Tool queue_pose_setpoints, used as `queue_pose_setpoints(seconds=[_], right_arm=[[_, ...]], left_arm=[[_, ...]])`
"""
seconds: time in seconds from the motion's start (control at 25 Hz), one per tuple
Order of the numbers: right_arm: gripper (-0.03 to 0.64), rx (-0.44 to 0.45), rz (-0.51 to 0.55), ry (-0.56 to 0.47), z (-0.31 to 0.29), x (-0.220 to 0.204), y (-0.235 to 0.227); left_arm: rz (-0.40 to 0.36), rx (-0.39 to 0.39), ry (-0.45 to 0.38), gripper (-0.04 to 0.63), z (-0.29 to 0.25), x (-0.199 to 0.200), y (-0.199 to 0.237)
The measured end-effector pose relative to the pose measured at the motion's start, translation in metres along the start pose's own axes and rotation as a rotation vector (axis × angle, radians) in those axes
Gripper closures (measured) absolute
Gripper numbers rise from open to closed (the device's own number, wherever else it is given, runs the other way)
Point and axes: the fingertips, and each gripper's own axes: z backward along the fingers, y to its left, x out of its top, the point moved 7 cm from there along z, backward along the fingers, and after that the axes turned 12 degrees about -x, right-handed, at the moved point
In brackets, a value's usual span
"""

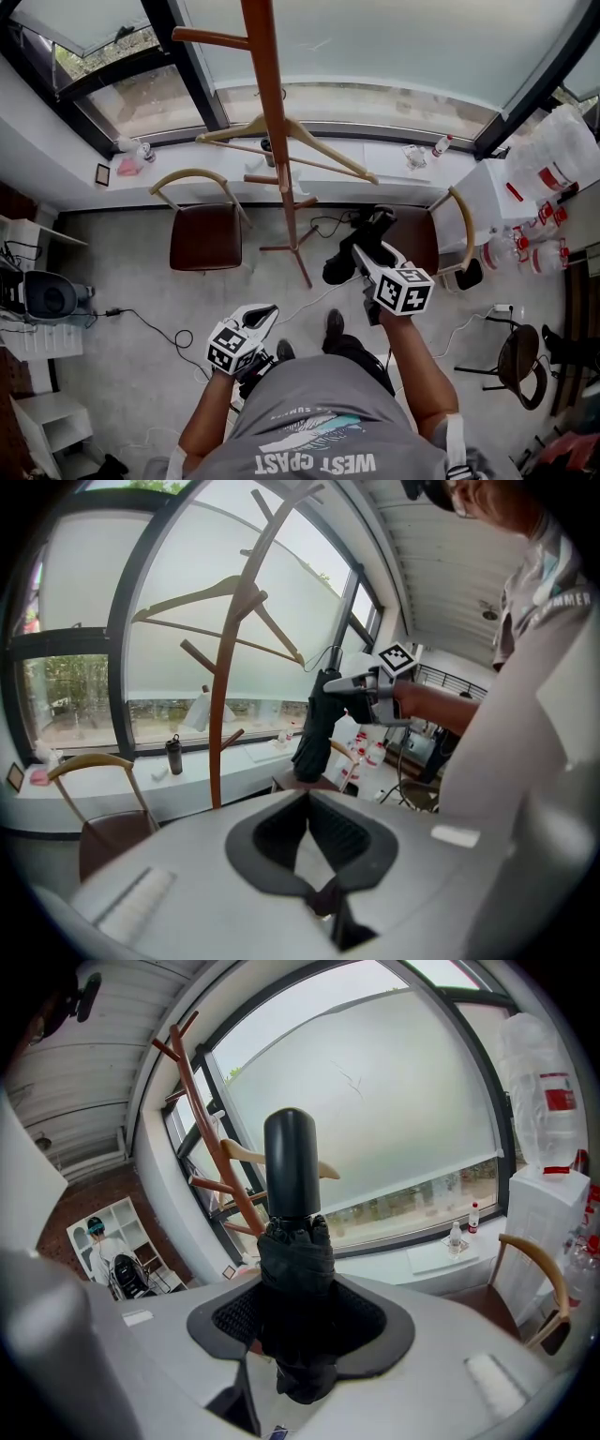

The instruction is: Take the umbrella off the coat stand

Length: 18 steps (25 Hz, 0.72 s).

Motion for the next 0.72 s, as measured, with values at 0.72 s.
queue_pose_setpoints(seconds=[0.72], right_arm=[[0.404,0.040,0.063,0.174,-0.127,-0.036,0.004]], left_arm=[[0.083,0.059,0.039,0.593,0.015,-0.023,0.002]])
